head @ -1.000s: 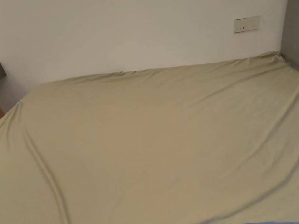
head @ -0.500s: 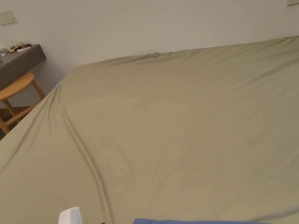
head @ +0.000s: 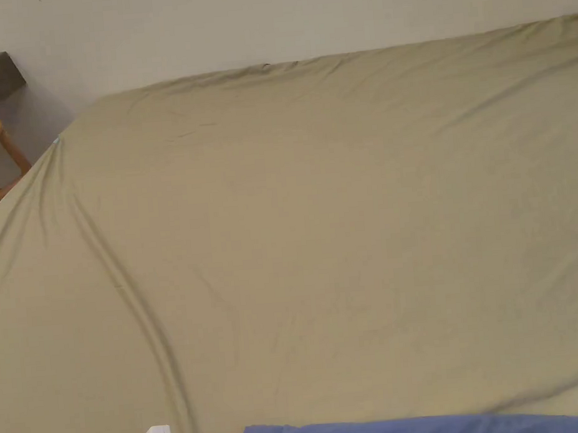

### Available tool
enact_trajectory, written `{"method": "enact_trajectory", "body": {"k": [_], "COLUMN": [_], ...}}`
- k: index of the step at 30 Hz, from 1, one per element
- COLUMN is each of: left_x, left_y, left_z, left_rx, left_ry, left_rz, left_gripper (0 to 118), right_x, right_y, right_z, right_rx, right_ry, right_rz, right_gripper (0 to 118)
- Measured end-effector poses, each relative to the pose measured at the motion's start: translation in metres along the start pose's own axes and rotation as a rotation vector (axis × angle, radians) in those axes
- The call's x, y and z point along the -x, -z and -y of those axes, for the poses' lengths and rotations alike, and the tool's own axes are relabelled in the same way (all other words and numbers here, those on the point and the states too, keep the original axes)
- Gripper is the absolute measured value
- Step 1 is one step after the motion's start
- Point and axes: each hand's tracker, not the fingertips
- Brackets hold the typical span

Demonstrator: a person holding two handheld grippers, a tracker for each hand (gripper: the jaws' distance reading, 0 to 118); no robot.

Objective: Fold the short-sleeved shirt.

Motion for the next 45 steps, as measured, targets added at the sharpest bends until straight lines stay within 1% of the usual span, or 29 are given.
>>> {"method": "enact_trajectory", "body": {"k": [2, 4, 7, 8, 9, 10, 11, 12, 13, 14, 15, 16, 17, 18, 19, 22, 25, 26, 27, 29, 31, 33, 34, 36, 38, 39, 41, 43, 45], "left_x": [-0.001, -0.001, 0.004, 0.004, 0.004, -0.011, -0.015, -0.016, -0.016, -0.001, 0.002, 0.001, -0.004, -0.012, -0.019, -0.03, -0.038, -0.04, -0.04, -0.044, -0.063, -0.072, -0.083, -0.115, -0.142, -0.157, -0.196, -0.224, -0.248], "left_y": [0.009, 0.02, 0.029, 0.034, 0.04, 0.041, 0.046, 0.048, 0.048, 0.042, 0.039, 0.036, 0.034, 0.031, 0.028, 0.012, -0.012, -0.02, -0.029, -0.048, -0.058, -0.066, -0.066, -0.058, -0.04, -0.031, -0.008, 0.023, 0.06], "left_z": [-0.005, -0.011, -0.017, -0.018, -0.018, -0.009, -0.004, -0.001, 0.001, -0.003, -0.002, -0.003, -0.004, -0.005, -0.008, -0.023, -0.037, -0.039, -0.042, -0.047, -0.036, -0.028, -0.02, 0.001, 0.02, 0.027, 0.045, 0.058, 0.068], "left_rx": [-0.018, -0.005, -0.025, -0.007, 0.015, 0.019, 0.04, 0.035, 0.021, 0.02, 0.018, 0.029, 0.034, 0.02, 0.023, 0.027, -0.008, -0.031, -0.051, -0.097, -0.131, -0.187, -0.204, -0.201, -0.208, -0.204, -0.241, -0.209, -0.185], "left_ry": [0.061, 0.017, 0.017, -0.001, -0.008, -0.001, 0.02, 0.043, 0.047, 0.02, -0.031, -0.035, 0.006, 0.098, 0.141, 0.109, 0.141, 0.149, 0.14, 0.154, 0.213, 0.133, 0.119, 0.222, 0.276, 0.298, 0.288, 0.28, 0.302], "left_rz": [0.044, 0.063, 0.124, 0.132, 0.145, 0.135, 0.088, 0.043, 0.01, 0.027, 0.084, 0.071, 0.037, -0.032, -0.062, -0.066, -0.137, -0.201, -0.248, -0.393, -0.526, -0.601, -0.623, -0.612, -0.621, -0.588, -0.452, -0.316, -0.267], "left_gripper": [118, 118, 118, 115, 100, 80, 60, 30, 21, 21, 19, 17, 15, 14, 12, 9, 9, 9, 8, 8, 7, 7, 6, 6, 6, 6, 6, 6, 6], "right_x": [0.004, -0.005, -0.004, -0.005, -0.005, -0.005, -0.003, -0.004, -0.005, -0.007, -0.008, -0.009, -0.01, -0.012, -0.006, -0.005, -0.007, -0.009, -0.002, 0.0, 0.0, -0.002, -0.003, -0.004, -0.005, -0.007, -0.01, -0.013, -0.017], "right_y": [0.011, 0.019, 0.03, 0.032, 0.035, 0.037, 0.038, 0.04, 0.041, 0.041, 0.042, 0.042, 0.043, 0.044, 0.044, 0.044, 0.043, 0.042, 0.041, 0.039, 0.036, 0.033, 0.032, 0.029, 0.026, 0.025, 0.019, 0.012, 0.003], "right_z": [-0.007, -0.007, -0.006, -0.004, -0.003, -0.001, 0.001, 0.002, 0.003, 0.004, 0.005, 0.005, 0.006, 0.007, 0.007, 0.01, 0.014, 0.015, 0.012, 0.013, 0.014, 0.016, 0.018, 0.018, 0.019, 0.019, 0.018, 0.016, 0.014], "right_rx": [-0.013, -0.026, -0.027, -0.025, -0.018, -0.02, -0.018, -0.01, -0.008, -0.003, 0.003, 0.011, 0.018, 0.025, 0.026, 0.035, 0.035, 0.034, 0.034, 0.04, 0.04, 0.039, 0.038, 0.039, 0.034, 0.035, 0.023, 0.016, 0.005], "right_ry": [0.017, 0.044, 0.04, 0.039, 0.04, 0.041, 0.04, 0.038, 0.037, 0.036, 0.035, 0.033, 0.028, 0.022, 0.019, 0.012, 0.007, 0.009, 0.01, 0.003, 0.0, 0.013, 0.017, 0.018, 0.018, 0.019, 0.022, 0.029, 0.037], "right_rz": [-0.037, -0.068, -0.088, -0.105, -0.113, -0.114, -0.117, -0.121, -0.12, -0.123, -0.128, -0.129, -0.128, -0.13, -0.126, -0.141, -0.149, -0.155, -0.157, -0.161, -0.16, -0.173, -0.179, -0.196, -0.21, -0.219, -0.236, -0.25, -0.264], "right_gripper": [0, 0, 0, 0, 0, 0, 0, 0, 0, 0, 0, 0, 0, 0, 0, 0, 0, 0, 0, 0, 0, 0, 0, 0, 0, 0, 0, 0, 0]}}
